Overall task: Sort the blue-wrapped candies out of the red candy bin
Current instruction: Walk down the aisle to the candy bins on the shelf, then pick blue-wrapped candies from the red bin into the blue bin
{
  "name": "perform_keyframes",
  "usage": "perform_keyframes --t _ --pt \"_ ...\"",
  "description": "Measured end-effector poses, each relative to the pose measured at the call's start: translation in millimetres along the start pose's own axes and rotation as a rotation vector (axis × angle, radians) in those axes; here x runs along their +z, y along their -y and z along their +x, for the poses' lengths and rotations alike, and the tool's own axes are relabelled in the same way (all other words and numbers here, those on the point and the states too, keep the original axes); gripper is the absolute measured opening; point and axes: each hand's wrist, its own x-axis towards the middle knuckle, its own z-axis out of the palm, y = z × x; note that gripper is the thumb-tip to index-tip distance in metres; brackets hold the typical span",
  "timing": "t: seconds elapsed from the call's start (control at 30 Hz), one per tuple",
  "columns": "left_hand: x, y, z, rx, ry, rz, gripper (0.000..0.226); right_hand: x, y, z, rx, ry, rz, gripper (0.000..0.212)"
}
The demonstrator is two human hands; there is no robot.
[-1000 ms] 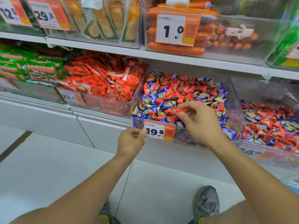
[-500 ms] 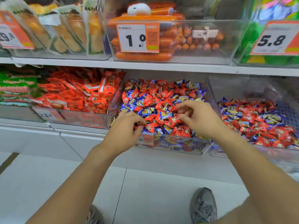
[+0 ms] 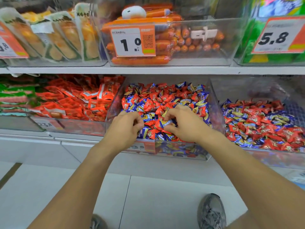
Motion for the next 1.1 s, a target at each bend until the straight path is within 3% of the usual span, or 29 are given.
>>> perform_keyframes --t 0.13,0.23,0.3,0.37,0.5,0.6,0.67,0.73,0.83,0.93,1.0,1.1 --pt "3.3 1.9 -3.1 0.04 -0.062 -0.016 0.009 -2.4 0.4 -2.0 -0.007 -0.106 0.088 0.018" --pt "2.0 -24.3 -8.6 0.03 -0.229 -0.275 0.013 -14.8 6.9 -13.2 -0.055 -0.284 0.308 0.023" --pt "1.2 -50.0 -12.9 -0.004 -0.107 -0.565 0.018 -24.6 11.4 -25.7 -0.078 -0.27 0.458 0.029" --pt "5.2 -74.1 -17.0 0.004 0.026 -0.709 0.013 -36.4 10.9 -43.2 -0.085 -0.225 0.625 0.036" --pt "27.0 -122.4 -27.9 -0.068 0.055 -0.951 0.014 -56.8 -15.6 -78.7 0.035 -0.246 1.082 0.05" --pt "57.2 -156.4 -33.5 -0.175 0.129 -1.236 0.027 -57.6 -45.4 -107.2 0.145 -0.249 1.246 0.045" --pt "79.4 -173.6 -36.3 -0.207 0.211 -1.281 0.019 -59.6 -69.4 -126.4 0.191 -0.285 1.285 0.042" --pt "104.4 -188.7 -43.6 -0.263 0.299 -1.175 0.009 -69.7 -93.9 -147.0 0.194 -0.335 1.258 0.04" --pt "156.5 -202.0 -55.3 -0.484 0.312 -1.054 0.018 -92.3 -126.8 -177.8 0.157 -0.32 1.023 0.033" --pt "195.2 -215.8 -61.9 -0.69 0.125 -1.172 0.043 -99.1 -152.3 -193.6 0.074 -0.299 0.442 0.043" --pt "209.8 -223.0 -61.0 -0.786 -0.059 -1.275 0.057 -94.1 -160.0 -194.4 0.122 -0.242 0.369 0.049" --pt "214.2 -231.4 -61.0 -0.768 -0.244 -1.385 0.044 -85.1 -162.2 -190.1 0.182 -0.238 0.347 0.037"
